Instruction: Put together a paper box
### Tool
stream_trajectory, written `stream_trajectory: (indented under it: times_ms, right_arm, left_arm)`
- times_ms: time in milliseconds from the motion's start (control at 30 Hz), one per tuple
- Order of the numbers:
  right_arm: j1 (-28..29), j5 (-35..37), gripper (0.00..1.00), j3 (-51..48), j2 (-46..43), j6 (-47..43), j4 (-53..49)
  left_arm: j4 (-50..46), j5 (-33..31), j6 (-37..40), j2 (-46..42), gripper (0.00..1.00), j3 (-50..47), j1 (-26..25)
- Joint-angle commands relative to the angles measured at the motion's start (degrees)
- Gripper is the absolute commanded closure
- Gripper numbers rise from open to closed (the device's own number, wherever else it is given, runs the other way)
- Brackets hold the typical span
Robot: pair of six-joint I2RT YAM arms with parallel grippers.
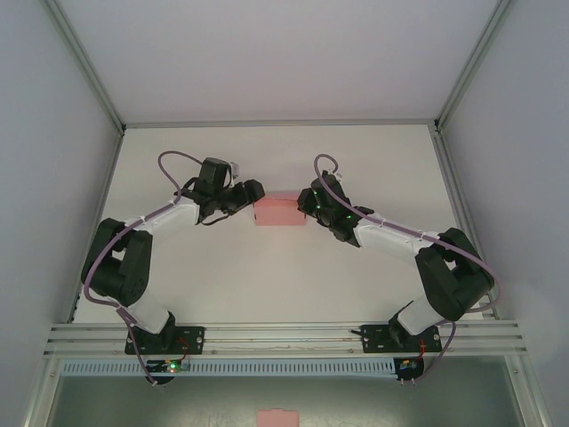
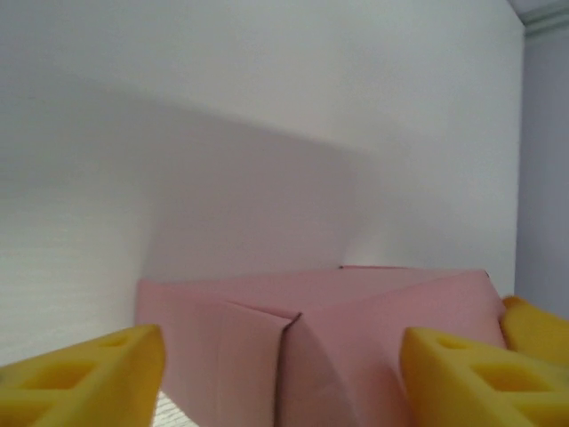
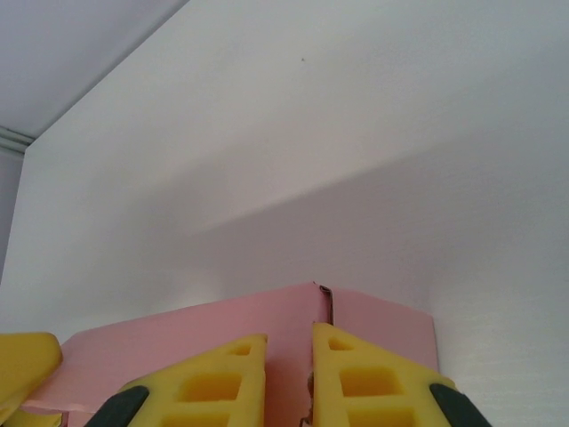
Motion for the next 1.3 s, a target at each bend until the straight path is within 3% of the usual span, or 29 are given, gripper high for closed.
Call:
stream_trajectory:
  times_ms: [0,100,233,433,667,767,867,967,1067,1167,1267]
  right_arm:
    - [0.8,-1.5,0.85,-6.6,6.4,-0.3,-22.0]
    - [0.2,-3.1,0.86,-8.2,7.2,0.1,-20.5]
    - [-0.2,-4.8,0.87,-10.3,8.5,0.2,-19.3]
    - [-1.6,-6.7,0.96,-14.5,9.9,1.4,-15.9]
    - [-1.4,-5.1,1.0,-16.9,10.7,-0.4,-17.5]
    - [1.2,2.3,1.0,-19.4,10.9,-3.7,-14.4]
    - [6.0,13.9,1.0,-22.9,11.3,-8.6,-7.2]
    - [8.7,19.9,1.0,-26.4,12.1,-10.5,2.4]
    - [9.4,18.8,1.0,-26.0,12.0,-10.9,3.1]
    - [11.1,22.4,1.0,-28.0,10.3,-11.3,6.9]
    - [10.2,22.9,1.0,-28.9,5.3,-14.9,9.9]
  left_arm:
    - [4.7,1.4,-1.7,1.8,0.4,-5.7,0.6]
    - [9.7,2.6,-2.2,2.8,0.44,-10.7,0.6]
    - [14.1,2.2,-1.6,4.0,0.74,-15.9,0.6]
    - [17.9,1.1,0.8,5.5,0.97,-20.5,0.5]
    - [16.4,0.1,2.7,6.5,1.0,-20.9,0.5]
    - [16.5,0.0,2.7,6.2,1.0,-21.0,0.4]
    - [16.1,0.4,2.7,6.4,1.0,-20.6,0.3]
    - [15.4,1.0,2.9,6.5,1.0,-19.9,0.4]
    - [13.2,0.5,3.6,6.7,1.0,-18.8,0.2]
    - [12.9,0.6,3.9,6.7,1.0,-18.4,0.1]
    - [11.8,0.7,4.5,6.8,1.0,-17.3,-0.1]
